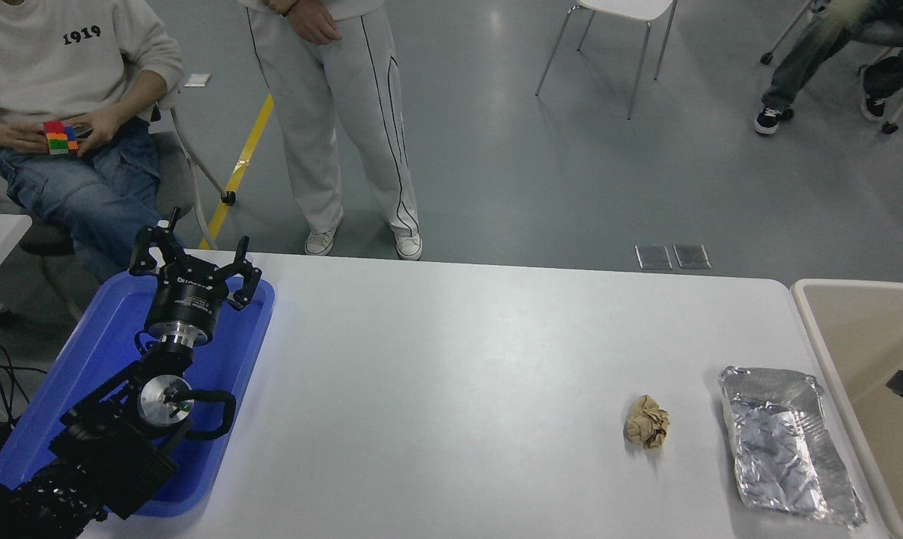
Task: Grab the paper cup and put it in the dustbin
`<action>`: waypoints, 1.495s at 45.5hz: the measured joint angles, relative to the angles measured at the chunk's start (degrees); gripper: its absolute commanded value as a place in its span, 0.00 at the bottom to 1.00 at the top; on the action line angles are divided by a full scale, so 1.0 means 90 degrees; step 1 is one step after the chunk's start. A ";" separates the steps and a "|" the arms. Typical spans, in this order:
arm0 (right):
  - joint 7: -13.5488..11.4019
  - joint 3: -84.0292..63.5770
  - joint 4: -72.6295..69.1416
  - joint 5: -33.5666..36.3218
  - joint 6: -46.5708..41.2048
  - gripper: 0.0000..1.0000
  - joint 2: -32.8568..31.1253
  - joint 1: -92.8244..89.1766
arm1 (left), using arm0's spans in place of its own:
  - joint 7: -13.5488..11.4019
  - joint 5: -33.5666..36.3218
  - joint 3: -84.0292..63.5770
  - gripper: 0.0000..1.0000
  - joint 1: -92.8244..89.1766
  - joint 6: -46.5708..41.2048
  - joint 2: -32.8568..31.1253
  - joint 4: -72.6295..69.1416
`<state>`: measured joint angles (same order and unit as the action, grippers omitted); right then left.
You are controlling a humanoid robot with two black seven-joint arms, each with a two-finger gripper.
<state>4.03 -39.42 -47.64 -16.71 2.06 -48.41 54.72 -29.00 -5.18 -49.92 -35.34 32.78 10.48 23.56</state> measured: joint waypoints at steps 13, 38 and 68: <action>0.0008 -0.1733 -0.0852 -0.0001 -0.1102 1.00 -0.0168 0.1719 | 0.0000 0.0000 0.0000 1.00 0.0000 0.0000 0.0000 0.0000; 0.0001 -0.3980 -0.1817 -0.0082 -0.4439 1.00 0.0493 0.4963 | 0.0000 -0.0001 0.0002 1.00 0.0001 -0.0001 0.0002 -0.0009; -0.0007 -0.4369 -0.3484 -0.0359 -0.5196 1.00 0.2650 0.7303 | -0.0001 0.0000 0.0000 1.00 0.0010 -0.0009 0.0006 -0.0011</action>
<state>3.97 -78.74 -78.99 -19.94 -44.70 -24.56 120.45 -29.01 -5.18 -49.92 -35.25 32.70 10.53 23.46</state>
